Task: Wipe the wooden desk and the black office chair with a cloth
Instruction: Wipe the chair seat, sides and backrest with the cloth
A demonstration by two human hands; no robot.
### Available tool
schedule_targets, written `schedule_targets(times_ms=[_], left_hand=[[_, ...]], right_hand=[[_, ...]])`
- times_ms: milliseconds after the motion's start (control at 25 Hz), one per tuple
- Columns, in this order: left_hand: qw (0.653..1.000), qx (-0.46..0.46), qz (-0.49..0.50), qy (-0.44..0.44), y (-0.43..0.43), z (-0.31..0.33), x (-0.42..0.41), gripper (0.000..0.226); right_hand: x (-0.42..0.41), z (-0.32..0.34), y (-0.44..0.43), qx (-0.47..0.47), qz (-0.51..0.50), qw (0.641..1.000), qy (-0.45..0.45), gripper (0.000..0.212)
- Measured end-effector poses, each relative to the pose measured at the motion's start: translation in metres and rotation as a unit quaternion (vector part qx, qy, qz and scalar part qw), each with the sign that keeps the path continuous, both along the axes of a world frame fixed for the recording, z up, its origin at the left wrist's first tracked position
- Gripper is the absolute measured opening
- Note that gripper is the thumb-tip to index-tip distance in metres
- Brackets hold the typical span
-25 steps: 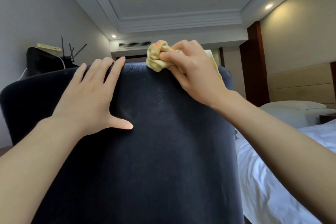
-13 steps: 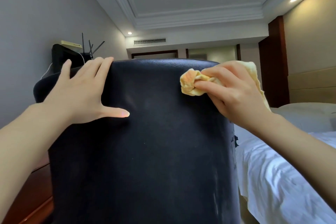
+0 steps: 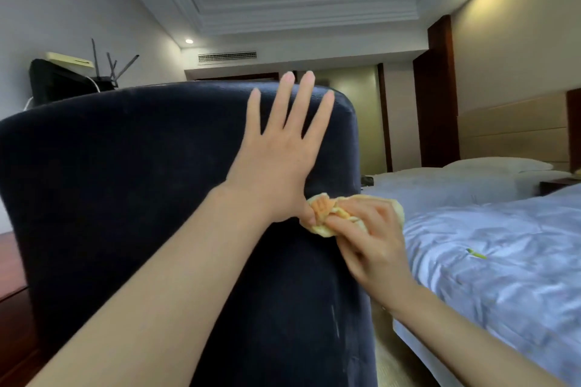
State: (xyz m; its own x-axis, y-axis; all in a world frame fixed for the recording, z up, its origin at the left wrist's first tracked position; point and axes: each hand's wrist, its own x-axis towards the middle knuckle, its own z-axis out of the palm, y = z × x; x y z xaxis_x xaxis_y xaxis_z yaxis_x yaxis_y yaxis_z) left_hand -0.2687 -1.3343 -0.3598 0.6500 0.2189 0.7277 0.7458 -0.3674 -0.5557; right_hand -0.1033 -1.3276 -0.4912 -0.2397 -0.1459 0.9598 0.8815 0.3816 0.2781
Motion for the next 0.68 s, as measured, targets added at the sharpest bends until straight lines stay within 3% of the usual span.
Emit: schedule_targets(times_ms=[240, 440, 680], left_hand=[[1.000, 0.010, 0.011, 0.008, 0.004, -0.001, 0.001, 0.151], [0.999, 0.018, 0.025, 0.016, 0.009, 0.001, -0.001, 0.155], [0.999, 0.016, 0.034, 0.015, 0.011, 0.000, 0.001, 0.156]], right_hand=[[0.008, -0.052, -0.007, -0.040, -0.037, 0.998, -0.038, 0.018], [0.028, -0.035, -0.016, -0.054, -0.076, 0.977, -0.191, 0.020], [0.026, 0.057, -0.014, 0.025, -0.018, 0.998, -0.055, 0.021]])
